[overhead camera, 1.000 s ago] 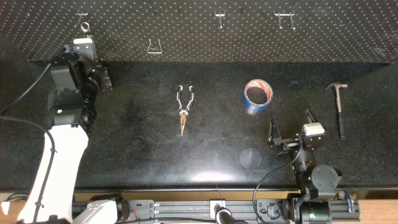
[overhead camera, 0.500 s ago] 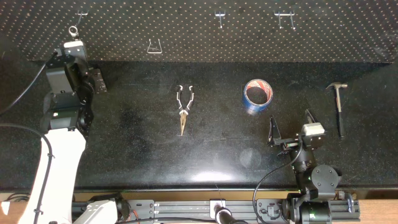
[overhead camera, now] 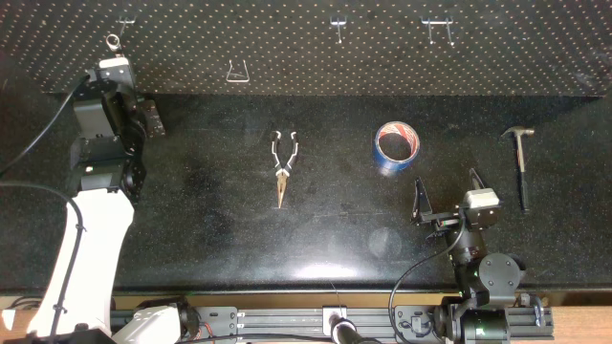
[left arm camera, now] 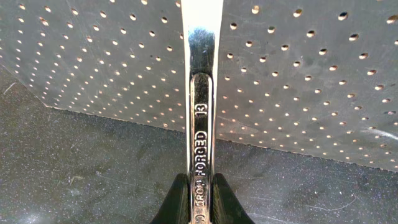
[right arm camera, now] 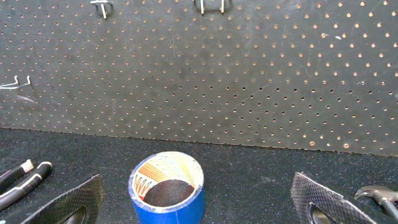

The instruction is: Place Tools Onto Pegboard

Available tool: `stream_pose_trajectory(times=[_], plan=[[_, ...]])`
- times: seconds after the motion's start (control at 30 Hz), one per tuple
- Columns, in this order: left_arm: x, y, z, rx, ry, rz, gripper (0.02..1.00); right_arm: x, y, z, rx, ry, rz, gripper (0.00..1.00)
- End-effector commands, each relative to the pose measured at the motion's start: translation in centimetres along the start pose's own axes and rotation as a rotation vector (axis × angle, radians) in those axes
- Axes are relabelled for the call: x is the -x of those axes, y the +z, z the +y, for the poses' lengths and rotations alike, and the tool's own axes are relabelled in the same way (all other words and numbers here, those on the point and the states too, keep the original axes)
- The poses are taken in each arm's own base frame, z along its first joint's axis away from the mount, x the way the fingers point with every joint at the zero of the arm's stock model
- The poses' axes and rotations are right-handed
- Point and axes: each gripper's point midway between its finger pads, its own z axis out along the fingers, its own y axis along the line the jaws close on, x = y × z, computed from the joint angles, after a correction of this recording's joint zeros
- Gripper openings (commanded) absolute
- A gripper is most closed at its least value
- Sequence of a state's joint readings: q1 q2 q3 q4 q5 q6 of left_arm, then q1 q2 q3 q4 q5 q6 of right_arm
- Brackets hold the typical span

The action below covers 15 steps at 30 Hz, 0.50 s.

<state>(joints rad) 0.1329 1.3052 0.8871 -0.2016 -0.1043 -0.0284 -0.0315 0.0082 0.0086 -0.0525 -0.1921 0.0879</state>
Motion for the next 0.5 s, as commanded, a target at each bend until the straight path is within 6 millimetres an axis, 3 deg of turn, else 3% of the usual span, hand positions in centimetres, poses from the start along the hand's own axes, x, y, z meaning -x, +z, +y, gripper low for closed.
stream_pose_trajectory(times=[0.03,0.2,0.23,0.3,0.33,0.5], plan=[[1.2,0.1,-0.1,-0.008,-0.018,-0.025,0.027,-0.1,0.0,0.1,0.003,-0.007,0.000,0.991],[0.8,2.1,-0.2,-0.007,-0.018,-0.020,0.027,-0.1,0.0,0.1,0.003,-0.007,0.000,0.991],[0.9,2.7,-0.3,-0.008,-0.019,-0.028,0.130,-0.1,0.0,0.1,0.003,-0.007,0.000,0.991],[1.2,3.3,-0.4,-0.009,-0.027,-0.046,0.691,-0.1,0.0,0.1,0.003,-0.007,0.000,0.991],[1.9,3.4,-0.4,-0.010,-0.029,-0.071,0.888,-0.1,0.0,0.1,0.003,-0.007,0.000,0.991],[3.8,3.1,-0.7,-0.030,-0.035,-0.133,0.936,-0.1,0.0,0.1,0.003,-0.007,0.000,0.991]])
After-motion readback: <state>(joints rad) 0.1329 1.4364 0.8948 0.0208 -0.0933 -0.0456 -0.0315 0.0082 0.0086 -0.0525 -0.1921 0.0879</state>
